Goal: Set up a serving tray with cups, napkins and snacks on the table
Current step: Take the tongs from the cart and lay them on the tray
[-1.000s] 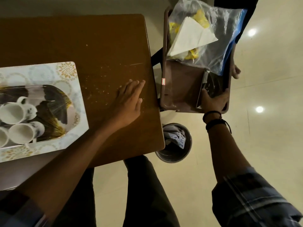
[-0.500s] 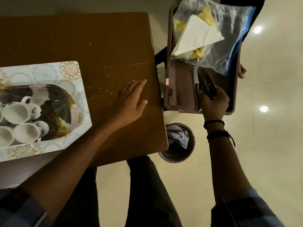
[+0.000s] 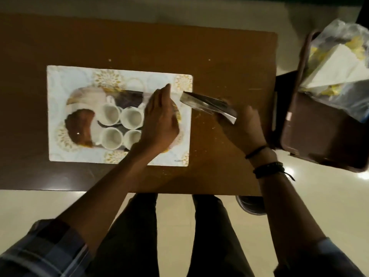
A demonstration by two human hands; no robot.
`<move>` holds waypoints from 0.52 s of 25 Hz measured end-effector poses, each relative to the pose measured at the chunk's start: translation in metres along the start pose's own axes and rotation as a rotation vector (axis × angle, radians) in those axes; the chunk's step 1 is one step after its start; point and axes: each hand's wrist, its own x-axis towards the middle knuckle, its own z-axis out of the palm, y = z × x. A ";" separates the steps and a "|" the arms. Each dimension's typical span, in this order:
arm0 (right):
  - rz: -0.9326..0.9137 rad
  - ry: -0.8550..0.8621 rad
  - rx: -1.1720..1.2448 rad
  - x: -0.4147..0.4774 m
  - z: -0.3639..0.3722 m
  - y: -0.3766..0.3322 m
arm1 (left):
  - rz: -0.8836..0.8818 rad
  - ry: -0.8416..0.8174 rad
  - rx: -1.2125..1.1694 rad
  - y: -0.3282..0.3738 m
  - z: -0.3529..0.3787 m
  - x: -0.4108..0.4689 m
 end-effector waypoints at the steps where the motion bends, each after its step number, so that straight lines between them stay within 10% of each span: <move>1: -0.020 -0.018 -0.005 0.012 0.014 -0.019 | -0.044 0.013 0.001 -0.023 -0.010 -0.001; 9: -0.188 -0.223 -0.141 0.083 0.111 -0.127 | -0.100 -0.130 0.186 -0.144 -0.063 0.008; 13: -0.193 -0.297 -0.174 0.095 0.141 -0.152 | -0.103 0.061 0.218 -0.150 -0.078 0.003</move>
